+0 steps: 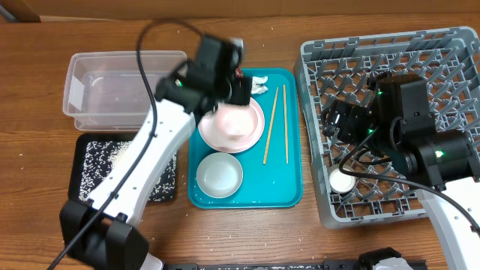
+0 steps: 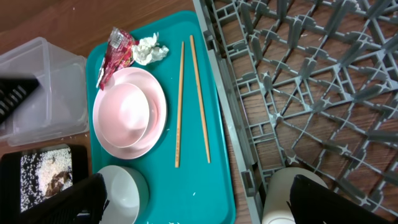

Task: Sort waste into correct bins and load items into the dishwasher
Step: 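Grasp the white tissue on the teal tray with the left gripper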

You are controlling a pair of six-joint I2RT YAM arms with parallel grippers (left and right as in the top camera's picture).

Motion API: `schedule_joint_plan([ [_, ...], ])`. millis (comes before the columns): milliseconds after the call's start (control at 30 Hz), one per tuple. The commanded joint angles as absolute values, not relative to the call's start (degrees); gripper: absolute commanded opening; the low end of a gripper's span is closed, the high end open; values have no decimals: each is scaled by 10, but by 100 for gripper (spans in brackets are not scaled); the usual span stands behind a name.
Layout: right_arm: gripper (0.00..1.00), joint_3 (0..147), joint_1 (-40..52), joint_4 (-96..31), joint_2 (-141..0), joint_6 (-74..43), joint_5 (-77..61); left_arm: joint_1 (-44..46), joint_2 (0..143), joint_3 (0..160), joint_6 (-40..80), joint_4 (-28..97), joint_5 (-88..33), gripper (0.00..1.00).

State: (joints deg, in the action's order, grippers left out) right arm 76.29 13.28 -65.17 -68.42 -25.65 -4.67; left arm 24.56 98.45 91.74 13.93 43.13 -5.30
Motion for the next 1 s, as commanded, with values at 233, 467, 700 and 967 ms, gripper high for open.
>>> schedule_joint_plan([
  [233, 97, 772, 135, -648, -683, -255, -48, 251, 1270, 1131, 46, 423, -26, 74],
  [467, 97, 772, 135, -648, -683, -255, -48, 262, 1367, 1150, 47, 400, -41, 73],
  [700, 97, 772, 135, -648, -683, -255, -48, 265, 1388, 1153, 52, 389, -45, 9],
  [967, 97, 772, 135, -650, -683, -255, -48, 225, 1297, 1254, 99, 504, -43, 4],
])
